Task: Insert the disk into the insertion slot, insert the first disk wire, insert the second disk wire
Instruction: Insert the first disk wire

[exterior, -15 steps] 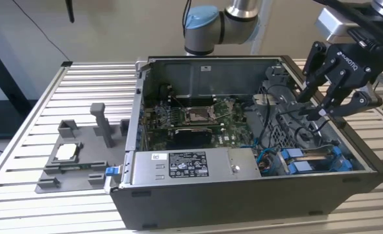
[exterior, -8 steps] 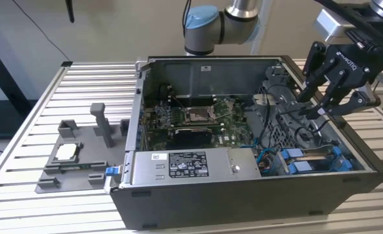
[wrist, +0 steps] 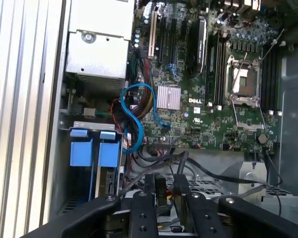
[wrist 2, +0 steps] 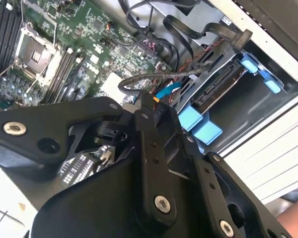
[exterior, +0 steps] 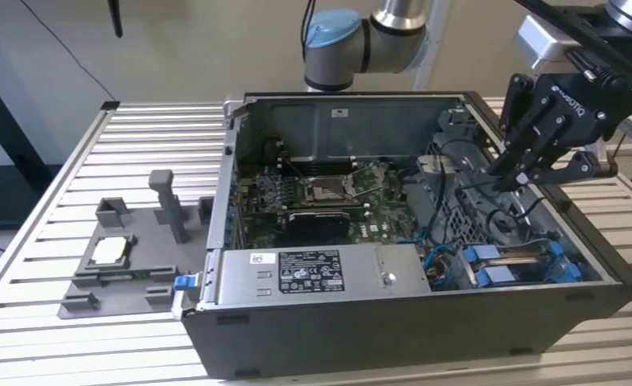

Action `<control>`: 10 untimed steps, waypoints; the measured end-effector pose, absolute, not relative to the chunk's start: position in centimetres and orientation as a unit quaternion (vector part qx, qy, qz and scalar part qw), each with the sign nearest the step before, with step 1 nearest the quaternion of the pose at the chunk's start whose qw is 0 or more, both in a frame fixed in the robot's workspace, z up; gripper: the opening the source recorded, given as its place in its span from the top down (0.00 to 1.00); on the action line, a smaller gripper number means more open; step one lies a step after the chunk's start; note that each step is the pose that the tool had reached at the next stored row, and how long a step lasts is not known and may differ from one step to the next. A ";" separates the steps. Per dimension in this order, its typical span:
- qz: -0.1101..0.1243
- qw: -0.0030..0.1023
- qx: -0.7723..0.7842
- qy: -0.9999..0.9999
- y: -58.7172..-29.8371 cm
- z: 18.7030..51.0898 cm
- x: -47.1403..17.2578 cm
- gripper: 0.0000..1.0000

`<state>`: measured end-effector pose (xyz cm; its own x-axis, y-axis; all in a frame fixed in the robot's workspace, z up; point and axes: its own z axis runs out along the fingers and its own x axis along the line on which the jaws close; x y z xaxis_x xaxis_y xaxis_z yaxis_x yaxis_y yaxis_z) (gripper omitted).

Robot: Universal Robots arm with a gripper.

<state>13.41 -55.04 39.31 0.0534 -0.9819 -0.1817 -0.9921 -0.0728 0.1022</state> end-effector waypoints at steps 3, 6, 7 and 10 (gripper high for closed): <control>0.102 0.025 -0.725 0.680 -55.0 39.3 13.4 0.70; 0.102 0.025 -0.725 0.680 -55.0 39.3 13.4 0.72; 0.102 0.025 -0.725 0.680 -55.0 39.3 13.4 0.80; 0.102 0.025 -0.725 0.680 -55.0 39.3 13.4 0.80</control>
<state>13.39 -55.04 39.31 0.0534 -0.9819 -0.1817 -0.9921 -0.0728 0.1022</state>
